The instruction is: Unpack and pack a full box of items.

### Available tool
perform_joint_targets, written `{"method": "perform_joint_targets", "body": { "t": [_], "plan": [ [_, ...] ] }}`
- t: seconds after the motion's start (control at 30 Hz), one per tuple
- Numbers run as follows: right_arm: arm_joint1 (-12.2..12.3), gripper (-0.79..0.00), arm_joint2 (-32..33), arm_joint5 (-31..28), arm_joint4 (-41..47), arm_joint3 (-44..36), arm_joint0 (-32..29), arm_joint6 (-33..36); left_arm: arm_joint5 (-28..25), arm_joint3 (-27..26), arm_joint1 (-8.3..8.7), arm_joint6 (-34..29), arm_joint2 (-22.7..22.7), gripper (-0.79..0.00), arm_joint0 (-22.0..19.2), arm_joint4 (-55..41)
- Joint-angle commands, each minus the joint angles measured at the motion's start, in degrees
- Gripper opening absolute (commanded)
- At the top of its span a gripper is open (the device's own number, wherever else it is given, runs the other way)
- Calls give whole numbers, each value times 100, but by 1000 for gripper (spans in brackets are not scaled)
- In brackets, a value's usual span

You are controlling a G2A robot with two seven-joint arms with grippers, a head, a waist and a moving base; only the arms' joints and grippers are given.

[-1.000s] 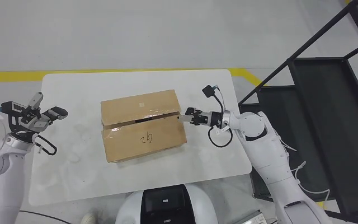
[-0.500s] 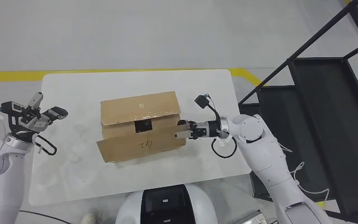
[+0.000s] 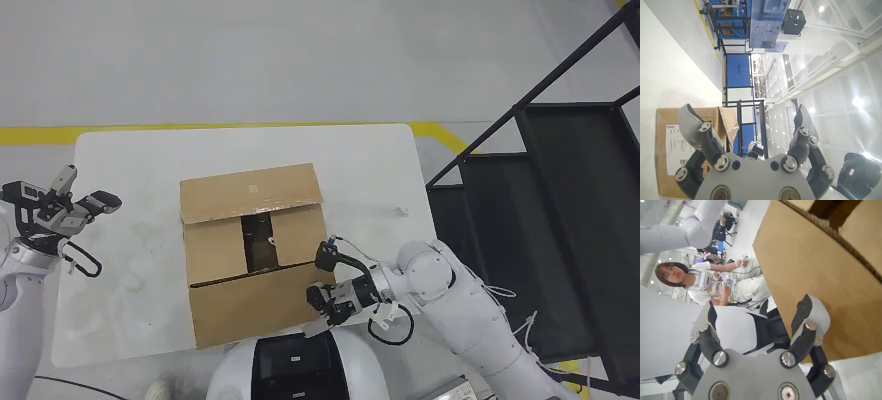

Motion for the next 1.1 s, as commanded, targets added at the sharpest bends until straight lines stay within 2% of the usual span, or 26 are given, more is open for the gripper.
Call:
{"method": "perform_joint_targets", "body": {
  "t": [0.0,0.23,0.37,0.83,1.07],
  "plan": [
    [-24,0,-186,141,-501,115,21,-365,0,0,0,0,0,0,0,0],
    [-68,0,-553,450,-1267,242,52,-1196,0,0,0,0,0,0,0,0],
    [-69,0,-693,548,-1539,224,36,-1413,0,0,0,0,0,0,0,0],
    [63,0,-685,381,-1252,4,-79,-1131,0,0,0,0,0,0,0,0],
    [191,0,-410,10,-364,-495,-324,-879,0,0,0,0,0,0,0,0]
  ]
}}
